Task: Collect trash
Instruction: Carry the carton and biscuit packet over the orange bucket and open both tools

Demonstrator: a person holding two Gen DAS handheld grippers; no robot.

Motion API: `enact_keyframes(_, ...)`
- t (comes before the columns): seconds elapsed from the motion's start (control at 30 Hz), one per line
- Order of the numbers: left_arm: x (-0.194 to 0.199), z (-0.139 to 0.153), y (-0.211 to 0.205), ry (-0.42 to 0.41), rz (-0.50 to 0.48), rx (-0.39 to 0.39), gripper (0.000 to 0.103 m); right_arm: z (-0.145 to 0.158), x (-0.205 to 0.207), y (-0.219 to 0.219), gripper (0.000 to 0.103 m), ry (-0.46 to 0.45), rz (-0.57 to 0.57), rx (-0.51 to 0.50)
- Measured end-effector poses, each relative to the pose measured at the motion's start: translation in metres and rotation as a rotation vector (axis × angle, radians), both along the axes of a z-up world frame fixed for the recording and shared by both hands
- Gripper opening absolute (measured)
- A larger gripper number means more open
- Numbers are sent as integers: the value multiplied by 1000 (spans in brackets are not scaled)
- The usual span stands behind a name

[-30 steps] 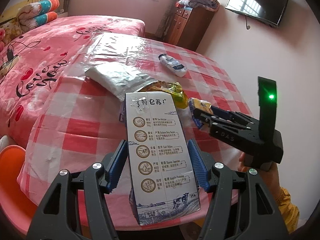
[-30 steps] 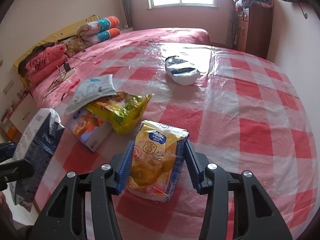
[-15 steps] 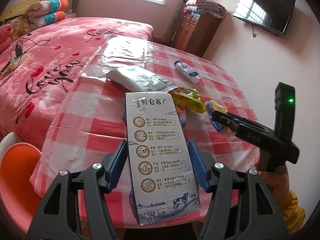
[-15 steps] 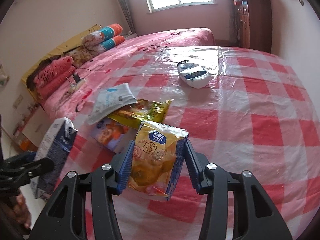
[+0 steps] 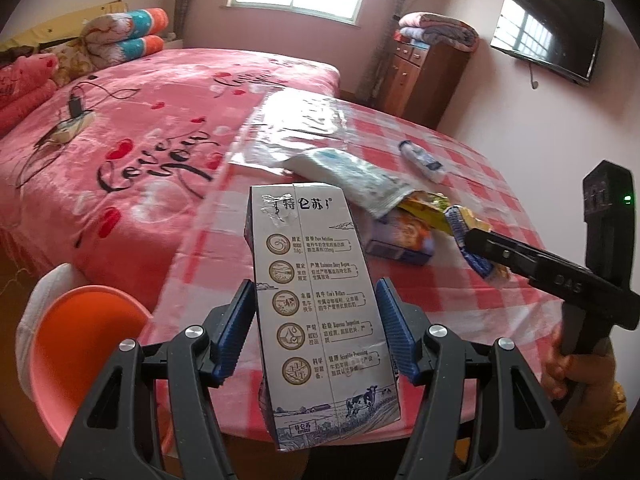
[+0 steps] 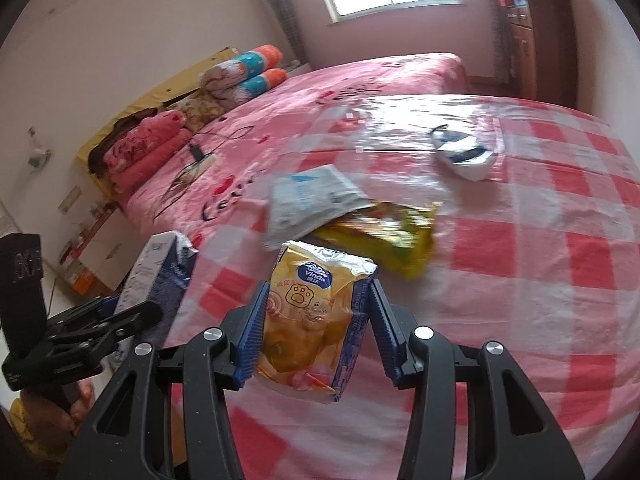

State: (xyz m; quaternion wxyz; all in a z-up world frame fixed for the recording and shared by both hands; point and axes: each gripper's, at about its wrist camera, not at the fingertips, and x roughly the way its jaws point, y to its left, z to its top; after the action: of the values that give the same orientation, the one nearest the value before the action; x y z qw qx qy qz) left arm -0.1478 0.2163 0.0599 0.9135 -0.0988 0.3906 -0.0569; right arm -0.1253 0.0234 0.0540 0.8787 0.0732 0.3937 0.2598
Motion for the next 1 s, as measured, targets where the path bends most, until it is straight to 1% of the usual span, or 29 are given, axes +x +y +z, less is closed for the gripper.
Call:
enact_keyframes(0.3,-16,-6,45,14,105,9,63,10,-16,63,50,7,157,16)
enact_keyframes(0.5,-28,-15,75,34,185,38,63,9,-24,112,50,32,274,16)
enact_keyframes(0.6,-34,-23,94,55,230,36,63,8,-30,134,50,38,326,10)
enact_keyframes(0.8,-44,-37,129,89,321,48,63,7,-35,172,50,45,404,1)
enact_keyframes(1.0,-51,-49,151,113,382,62,63,5,-42,207,50,45,474,-15)
